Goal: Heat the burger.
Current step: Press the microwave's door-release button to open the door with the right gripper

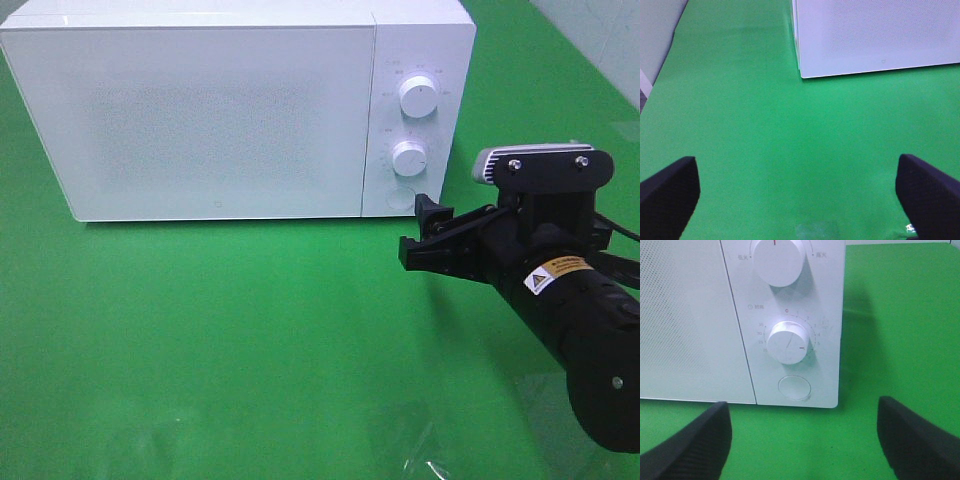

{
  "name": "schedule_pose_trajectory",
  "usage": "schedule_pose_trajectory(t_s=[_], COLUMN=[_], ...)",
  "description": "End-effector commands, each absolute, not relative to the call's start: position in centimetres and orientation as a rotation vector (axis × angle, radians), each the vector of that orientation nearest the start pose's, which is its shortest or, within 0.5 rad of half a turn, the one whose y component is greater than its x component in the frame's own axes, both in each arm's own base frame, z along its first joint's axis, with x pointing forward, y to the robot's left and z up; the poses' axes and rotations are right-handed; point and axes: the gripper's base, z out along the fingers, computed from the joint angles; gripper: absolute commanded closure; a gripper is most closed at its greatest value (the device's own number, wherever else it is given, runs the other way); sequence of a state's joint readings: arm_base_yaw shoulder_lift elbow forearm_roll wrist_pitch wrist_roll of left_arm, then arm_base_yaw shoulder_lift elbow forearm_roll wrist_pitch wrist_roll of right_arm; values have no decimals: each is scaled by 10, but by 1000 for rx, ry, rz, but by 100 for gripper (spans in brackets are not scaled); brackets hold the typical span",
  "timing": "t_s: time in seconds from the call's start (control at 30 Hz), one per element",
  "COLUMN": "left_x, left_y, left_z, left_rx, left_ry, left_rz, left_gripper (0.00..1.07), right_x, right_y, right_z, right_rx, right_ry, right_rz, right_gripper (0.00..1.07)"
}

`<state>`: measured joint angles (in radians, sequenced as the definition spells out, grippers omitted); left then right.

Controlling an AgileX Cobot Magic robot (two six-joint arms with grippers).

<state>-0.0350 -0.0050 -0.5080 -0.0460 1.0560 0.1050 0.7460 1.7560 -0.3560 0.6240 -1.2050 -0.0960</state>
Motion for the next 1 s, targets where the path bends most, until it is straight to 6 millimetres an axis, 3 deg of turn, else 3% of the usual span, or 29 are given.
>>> schedule_pose_trajectory(t_s=[0.03, 0.2, 0.27, 0.3, 0.33, 0.37, 0.4, 0.43, 0.5, 0.63, 0.77, 1.0], left_x=[-9, -9, -9, -9, -9, -9, -9, -9, -9, -9, -9, -9], left_y=[-3, -3, -3, -3, -3, -3, -3, -3, -3, -3, -3, -3], left_z=[279, 279, 279, 279, 279, 279, 279, 279, 279, 279, 279, 279], left_rx=[138, 138, 138, 138, 138, 138, 138, 138, 138, 138, 138, 138], left_ry=[1993, 1993, 1993, 1993, 1993, 1993, 1993, 1993, 1993, 1993, 1993, 1993], left_rz=[-7, -7, -7, -7, -7, -7, -7, -7, -7, -7, -7, -7], left_gripper=[7, 7, 7, 7, 7, 7, 7, 7, 7, 7, 7, 7], right_x=[220, 220, 220, 220, 220, 220, 220, 220, 220, 220, 220, 218], right_y=[136, 136, 136, 136, 137, 137, 137, 137, 137, 137, 137, 140], right_z=[148, 148, 148, 148, 148, 148, 148, 148, 148, 148, 148, 137], right_rx=[12, 196, 393, 393, 547, 547, 662, 662, 819, 971, 1028, 1190], right_ry=[1677, 1678, 1661, 1661, 1636, 1636, 1611, 1611, 1567, 1514, 1495, 1567], right_rz=[252, 417, 590, 590, 738, 738, 839, 839, 973, 1099, 1146, 1176], right_gripper=[33, 42, 55, 55, 66, 66, 75, 75, 88, 100, 107, 107])
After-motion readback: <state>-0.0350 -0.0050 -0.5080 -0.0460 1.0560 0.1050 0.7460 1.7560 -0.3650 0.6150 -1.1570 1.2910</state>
